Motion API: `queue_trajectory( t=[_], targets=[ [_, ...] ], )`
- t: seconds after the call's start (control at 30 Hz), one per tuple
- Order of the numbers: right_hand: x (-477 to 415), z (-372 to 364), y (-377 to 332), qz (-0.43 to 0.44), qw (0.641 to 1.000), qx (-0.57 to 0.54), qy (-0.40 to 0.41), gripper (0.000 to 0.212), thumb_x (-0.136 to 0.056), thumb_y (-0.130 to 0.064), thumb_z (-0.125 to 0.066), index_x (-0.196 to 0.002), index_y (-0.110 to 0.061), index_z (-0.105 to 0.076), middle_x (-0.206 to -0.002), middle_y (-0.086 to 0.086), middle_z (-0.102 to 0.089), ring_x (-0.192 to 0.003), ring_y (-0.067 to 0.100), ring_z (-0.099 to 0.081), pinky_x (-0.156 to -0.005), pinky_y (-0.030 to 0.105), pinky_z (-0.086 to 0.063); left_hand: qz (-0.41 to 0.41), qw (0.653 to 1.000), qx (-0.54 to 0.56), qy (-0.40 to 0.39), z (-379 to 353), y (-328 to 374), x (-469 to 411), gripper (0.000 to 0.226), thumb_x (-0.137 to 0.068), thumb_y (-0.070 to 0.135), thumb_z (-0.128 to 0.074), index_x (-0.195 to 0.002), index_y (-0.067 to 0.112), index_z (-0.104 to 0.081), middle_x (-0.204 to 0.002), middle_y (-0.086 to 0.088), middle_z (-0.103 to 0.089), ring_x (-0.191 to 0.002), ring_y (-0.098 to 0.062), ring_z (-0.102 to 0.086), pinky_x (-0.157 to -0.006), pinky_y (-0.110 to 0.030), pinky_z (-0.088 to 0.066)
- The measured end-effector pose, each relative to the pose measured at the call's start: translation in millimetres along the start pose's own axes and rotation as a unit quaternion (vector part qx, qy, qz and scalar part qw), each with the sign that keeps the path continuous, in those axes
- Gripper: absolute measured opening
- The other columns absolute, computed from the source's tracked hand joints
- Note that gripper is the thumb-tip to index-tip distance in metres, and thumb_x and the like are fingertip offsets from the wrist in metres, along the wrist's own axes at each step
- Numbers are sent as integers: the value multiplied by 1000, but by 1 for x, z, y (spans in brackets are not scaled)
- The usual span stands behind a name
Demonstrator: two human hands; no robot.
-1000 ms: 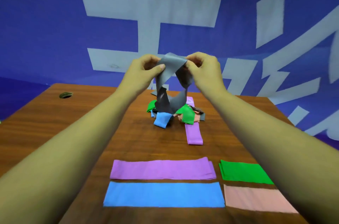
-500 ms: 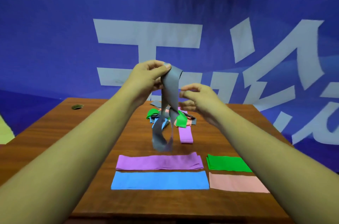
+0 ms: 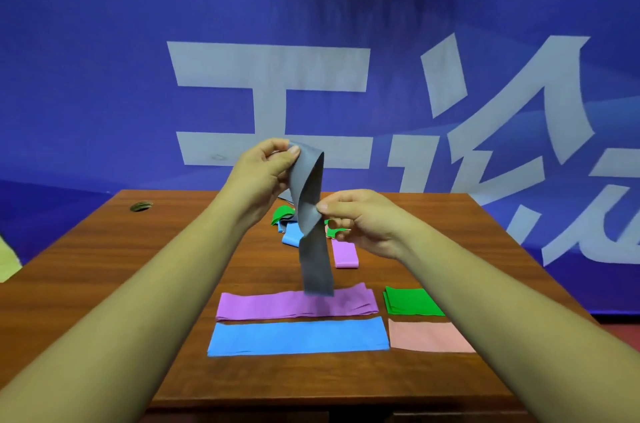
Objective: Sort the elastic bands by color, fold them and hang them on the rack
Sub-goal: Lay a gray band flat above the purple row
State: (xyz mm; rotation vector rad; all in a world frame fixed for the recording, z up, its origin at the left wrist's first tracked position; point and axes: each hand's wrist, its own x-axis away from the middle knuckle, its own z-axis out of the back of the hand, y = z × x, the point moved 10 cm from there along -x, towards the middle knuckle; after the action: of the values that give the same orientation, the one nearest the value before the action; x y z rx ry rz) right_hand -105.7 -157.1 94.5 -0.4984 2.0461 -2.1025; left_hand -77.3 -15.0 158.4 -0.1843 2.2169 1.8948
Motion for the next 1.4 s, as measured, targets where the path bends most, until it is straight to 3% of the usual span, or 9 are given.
queue_trajectory(
  t=[0.2,0.27,0.37,0.53,0.63,0.8,1.0,1.2,1.4],
  targets=[
    [4,5,-19,39,998,38,2,15,-97,-8,-56,-84,-8,-62,-68,1,-63,-60,10,-54,-53,23,-40,74,996,-2,45,31,-40,2,13,-97,18,-59,-87,9,-59,-80,-13,-57,-64,-15,-56,-64,-24,-46],
    [5,7,-32,61,997,36,34,17,-99,-8,-52,-84,-7,-60,-61,1,-60,-55,8,-53,-50,21,-40,95,981,-166,41,37,-49,3,23,-96,30,-60,-87,8,-60,-78,-8,-65,-66,-15,-62,-64,-25,-47],
    [4,14,-53,89,991,-26,92,22,-99,-6,-50,-78,-6,-57,-61,8,-49,-52,13,-46,-51,25,-36,41,881,-465,76,47,-40,5,26,-93,37,-59,-92,11,-58,-84,1,-66,-82,-19,-61,-67,-30,-44],
    [2,25,-75,120,978,-43,168,20,-95,-5,-56,-75,-8,-56,-62,6,-47,-52,13,-44,-49,26,-40,-106,966,-234,17,2,5,16,26,-96,45,-49,-92,24,-65,-89,11,-70,-91,-10,-67,-80,-30,-54],
    [3,31,-80,130,972,-41,194,14,-94,-4,-57,-81,-6,-61,-70,9,-55,-56,14,-50,-54,26,-49,-143,949,-271,-80,-36,15,28,9,-95,31,-60,-87,29,-63,-71,23,-64,-71,7,-59,-68,-9,-44],
    [11,34,-86,154,977,-15,144,17,-90,-8,-67,-104,1,-68,-89,13,-66,-74,19,-65,-72,30,-58,-161,948,-270,-40,-28,10,26,9,-95,19,-61,-92,21,-69,-82,12,-72,-81,0,-67,-70,-11,-48],
    [25,35,-111,225,891,344,195,10,-84,-25,-75,-89,-16,-74,-66,-11,-61,-61,0,-55,-64,24,-48,-139,967,-208,-39,-30,7,26,14,-99,17,-54,-97,10,-66,-86,-2,-69,-79,-4,-61,-73,-22,-49],
    [16,9,-105,208,885,397,128,18,-87,-28,-71,-95,-12,-74,-86,5,-72,-83,20,-67,-76,38,-56,-124,969,-205,-61,-32,-3,26,13,-99,22,-54,-100,14,-65,-93,-16,-70,-85,-21,-66,-77,-41,-50],
    [5,21,-108,207,913,298,189,8,-87,-16,-69,-82,-10,-72,-68,-2,-64,-59,9,-55,-58,28,-45,27,977,-123,-174,-24,-65,33,41,-81,32,-72,-117,12,-66,-106,-15,-73,-95,-25,-70,-82,-42,-54]
  ],
)
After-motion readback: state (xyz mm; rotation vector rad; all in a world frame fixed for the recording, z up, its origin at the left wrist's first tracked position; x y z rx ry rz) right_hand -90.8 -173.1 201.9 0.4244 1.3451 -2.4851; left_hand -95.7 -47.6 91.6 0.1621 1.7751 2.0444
